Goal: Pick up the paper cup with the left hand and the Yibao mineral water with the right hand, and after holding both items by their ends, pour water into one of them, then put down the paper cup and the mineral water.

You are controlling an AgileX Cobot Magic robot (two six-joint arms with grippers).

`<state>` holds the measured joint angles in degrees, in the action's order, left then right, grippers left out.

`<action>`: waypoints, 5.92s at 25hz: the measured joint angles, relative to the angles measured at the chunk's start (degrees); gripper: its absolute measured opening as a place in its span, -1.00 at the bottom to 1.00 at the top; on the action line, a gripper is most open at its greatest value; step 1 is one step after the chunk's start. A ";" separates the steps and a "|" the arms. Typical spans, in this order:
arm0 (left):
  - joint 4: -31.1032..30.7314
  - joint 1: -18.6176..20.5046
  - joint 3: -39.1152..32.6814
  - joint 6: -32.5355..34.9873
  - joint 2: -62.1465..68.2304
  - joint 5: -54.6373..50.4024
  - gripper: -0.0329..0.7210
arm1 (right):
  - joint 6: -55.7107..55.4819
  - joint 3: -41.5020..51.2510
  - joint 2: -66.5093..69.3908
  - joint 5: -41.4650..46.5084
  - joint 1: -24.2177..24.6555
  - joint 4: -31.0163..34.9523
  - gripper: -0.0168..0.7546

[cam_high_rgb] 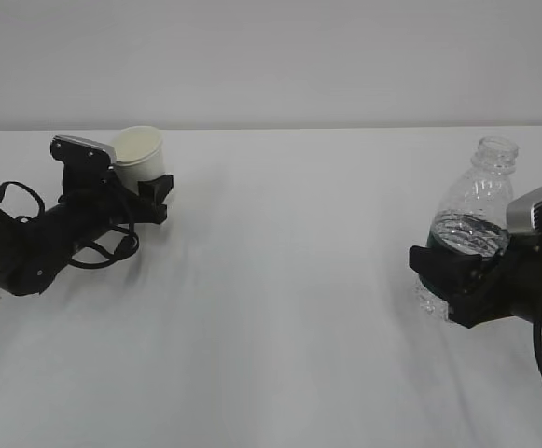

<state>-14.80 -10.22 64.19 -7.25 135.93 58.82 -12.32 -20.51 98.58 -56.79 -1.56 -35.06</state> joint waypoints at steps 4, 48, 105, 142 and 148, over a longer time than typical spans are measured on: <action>-0.89 0.00 -2.09 -0.12 -2.37 0.00 0.32 | 0.00 0.00 0.00 0.00 0.00 0.00 0.24; -56.94 -0.12 -8.39 -30.52 -17.37 6.54 0.26 | -1.32 -0.48 0.00 0.13 0.00 -3.60 0.24; -54.56 -20.76 -8.39 -32.48 -18.66 4.87 0.25 | -5.48 -25.91 0.00 13.95 -4.08 -28.35 0.24; -49.56 -20.76 -8.39 -29.62 -18.66 2.99 0.25 | 10.53 -30.74 0.00 18.91 -7.20 -31.83 0.24; -49.46 -20.76 -8.39 -28.02 -18.66 2.04 0.24 | 14.69 -30.74 0.00 18.91 -7.20 -31.83 0.24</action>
<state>-64.26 -30.98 55.80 -35.27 117.27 60.86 2.37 -51.25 98.58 -37.88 -8.76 -66.89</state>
